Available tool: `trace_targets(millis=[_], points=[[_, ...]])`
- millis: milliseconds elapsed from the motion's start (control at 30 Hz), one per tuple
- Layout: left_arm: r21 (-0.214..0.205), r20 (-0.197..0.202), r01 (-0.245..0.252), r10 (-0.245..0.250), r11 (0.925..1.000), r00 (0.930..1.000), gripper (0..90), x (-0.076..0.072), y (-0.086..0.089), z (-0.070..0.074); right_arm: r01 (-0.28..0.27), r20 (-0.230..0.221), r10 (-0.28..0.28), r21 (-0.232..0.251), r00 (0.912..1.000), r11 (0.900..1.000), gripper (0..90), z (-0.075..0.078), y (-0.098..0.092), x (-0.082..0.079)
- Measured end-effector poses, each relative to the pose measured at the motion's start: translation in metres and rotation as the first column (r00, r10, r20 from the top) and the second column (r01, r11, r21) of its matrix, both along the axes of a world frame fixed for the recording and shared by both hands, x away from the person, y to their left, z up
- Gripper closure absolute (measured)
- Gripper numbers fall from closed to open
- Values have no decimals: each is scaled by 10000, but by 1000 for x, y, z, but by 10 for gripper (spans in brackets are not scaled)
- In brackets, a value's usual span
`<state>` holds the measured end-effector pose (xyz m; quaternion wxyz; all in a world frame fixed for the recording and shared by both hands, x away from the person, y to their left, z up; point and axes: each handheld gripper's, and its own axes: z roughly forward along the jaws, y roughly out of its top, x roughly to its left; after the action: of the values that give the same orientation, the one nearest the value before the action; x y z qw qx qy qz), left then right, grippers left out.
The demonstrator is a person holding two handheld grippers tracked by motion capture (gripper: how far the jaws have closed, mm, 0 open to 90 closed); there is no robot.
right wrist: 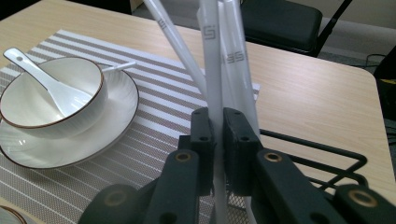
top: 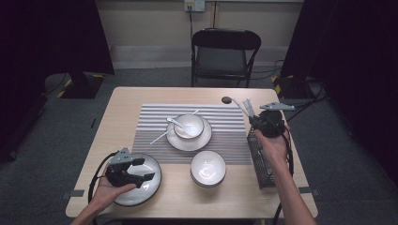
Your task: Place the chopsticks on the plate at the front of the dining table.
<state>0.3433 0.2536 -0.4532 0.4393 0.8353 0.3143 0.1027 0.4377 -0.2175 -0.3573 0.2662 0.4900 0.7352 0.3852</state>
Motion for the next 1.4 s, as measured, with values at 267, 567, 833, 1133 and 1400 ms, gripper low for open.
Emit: trace_targets(millis=[267,567,833,1133,1400], points=[[-29,-79,-47,47,10000,10000,260,1,-1,-1,9,266,-18,315,9996,9995,850,1,-6,-2],[-268,-138,-109,105,9996,9998,247,4,1,-1,122,581,-163,697,9982,9975,852,0,-9,-4],[-383,-160,-126,120,9992,9998,221,7,-1,2,34,864,-115,933,9962,9956,853,4,-10,-6],[-423,-63,-157,154,9990,9999,214,13,-6,8,66,960,-143,806,9953,9967,854,7,-7,-7],[-625,126,-136,144,9980,9998,206,17,-11,15,-13,1283,-106,923,9917,9957,854,23,-6,-7]])
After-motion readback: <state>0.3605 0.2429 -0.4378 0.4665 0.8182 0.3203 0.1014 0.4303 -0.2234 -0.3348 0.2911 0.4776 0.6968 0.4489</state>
